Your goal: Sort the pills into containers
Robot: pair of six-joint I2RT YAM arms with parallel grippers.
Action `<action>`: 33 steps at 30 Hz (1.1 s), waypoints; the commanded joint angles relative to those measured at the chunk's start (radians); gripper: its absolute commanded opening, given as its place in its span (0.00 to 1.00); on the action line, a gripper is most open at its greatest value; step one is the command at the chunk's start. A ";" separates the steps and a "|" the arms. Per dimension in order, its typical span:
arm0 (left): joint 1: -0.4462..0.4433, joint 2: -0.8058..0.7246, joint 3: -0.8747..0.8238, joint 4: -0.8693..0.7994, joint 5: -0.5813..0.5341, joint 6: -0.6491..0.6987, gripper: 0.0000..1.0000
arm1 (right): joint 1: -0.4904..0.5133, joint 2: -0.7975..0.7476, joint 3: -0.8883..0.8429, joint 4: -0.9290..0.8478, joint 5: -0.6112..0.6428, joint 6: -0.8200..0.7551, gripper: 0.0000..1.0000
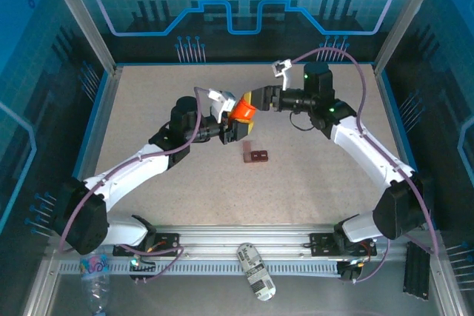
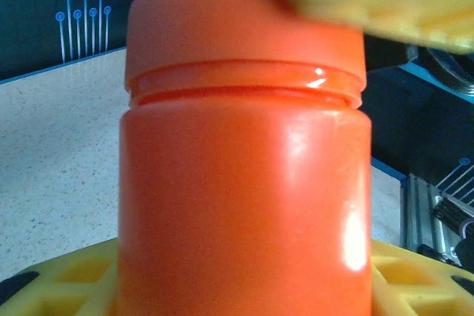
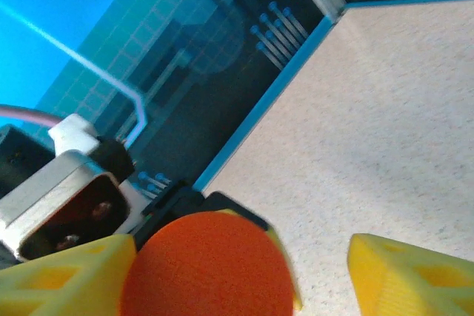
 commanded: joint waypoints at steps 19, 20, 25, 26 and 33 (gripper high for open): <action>-0.076 0.002 0.020 0.006 -0.364 0.277 0.00 | 0.136 -0.038 0.070 -0.169 0.467 0.394 0.86; -0.076 0.002 0.020 0.008 -0.364 0.278 0.00 | 0.143 -0.032 0.074 -0.168 0.468 0.391 0.86; -0.082 0.005 0.021 0.005 -0.363 0.276 0.00 | 0.175 -0.002 0.086 -0.155 0.467 0.389 0.82; -0.082 0.007 0.021 0.007 -0.363 0.276 0.00 | 0.178 0.000 0.088 -0.154 0.466 0.388 0.80; -0.085 0.011 0.023 0.010 -0.364 0.269 0.00 | 0.194 0.018 0.091 -0.147 0.461 0.364 0.47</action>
